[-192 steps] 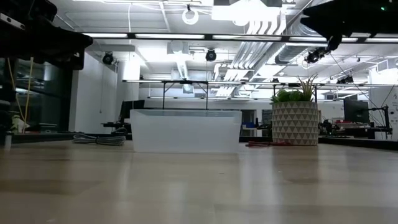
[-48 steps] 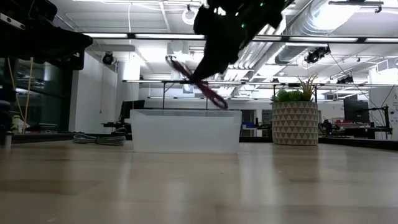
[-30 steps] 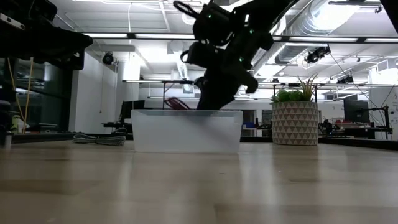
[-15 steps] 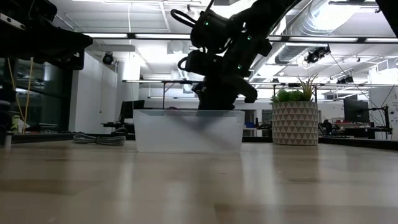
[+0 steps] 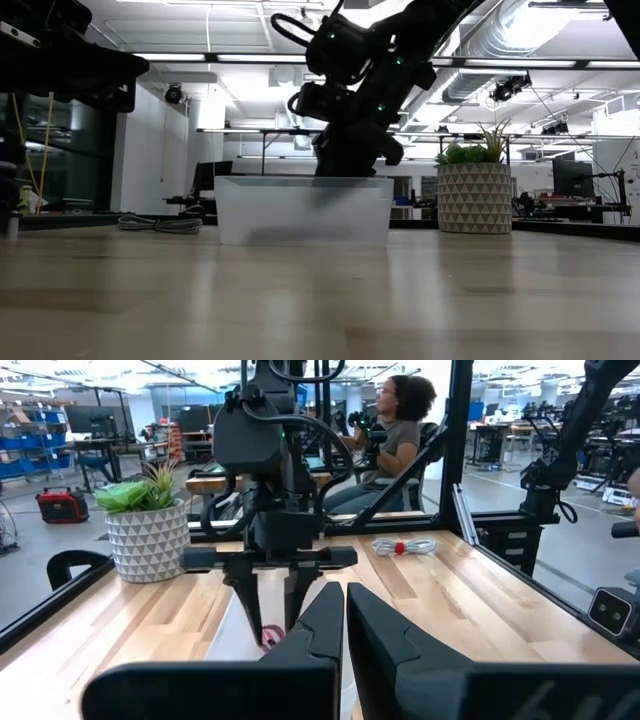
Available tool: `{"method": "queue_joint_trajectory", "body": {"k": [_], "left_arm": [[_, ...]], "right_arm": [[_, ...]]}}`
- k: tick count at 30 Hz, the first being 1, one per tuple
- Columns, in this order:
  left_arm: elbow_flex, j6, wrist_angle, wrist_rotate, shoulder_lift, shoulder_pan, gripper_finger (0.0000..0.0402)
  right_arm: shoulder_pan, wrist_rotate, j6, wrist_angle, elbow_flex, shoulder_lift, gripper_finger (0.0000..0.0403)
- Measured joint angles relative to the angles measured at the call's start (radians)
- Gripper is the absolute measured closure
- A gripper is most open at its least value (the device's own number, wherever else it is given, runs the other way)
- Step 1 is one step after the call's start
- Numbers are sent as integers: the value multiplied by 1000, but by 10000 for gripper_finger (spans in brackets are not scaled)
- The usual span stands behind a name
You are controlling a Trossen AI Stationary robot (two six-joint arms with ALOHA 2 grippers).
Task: Pick and place USB-C Cables
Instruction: Put the gray charger cable into the transparent bin
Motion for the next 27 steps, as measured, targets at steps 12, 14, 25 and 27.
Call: {"method": "queue_joint_trajectory", "body": {"k": [12,14,25,27], "left_arm": [[0,0,0,0,0,0,401],[0,0,0,0,0,0,401],[0,0,0,0,0,0,401],[0,0,0,0,0,0,401]], "right_arm": [[-32,-68,58,-337,60,-162,188],[-50,-82,80,-401,41,-194,187],[-137,-122,191,17,-508,-586,187],[-137,-123,204,150,-595,-672,187]]}}
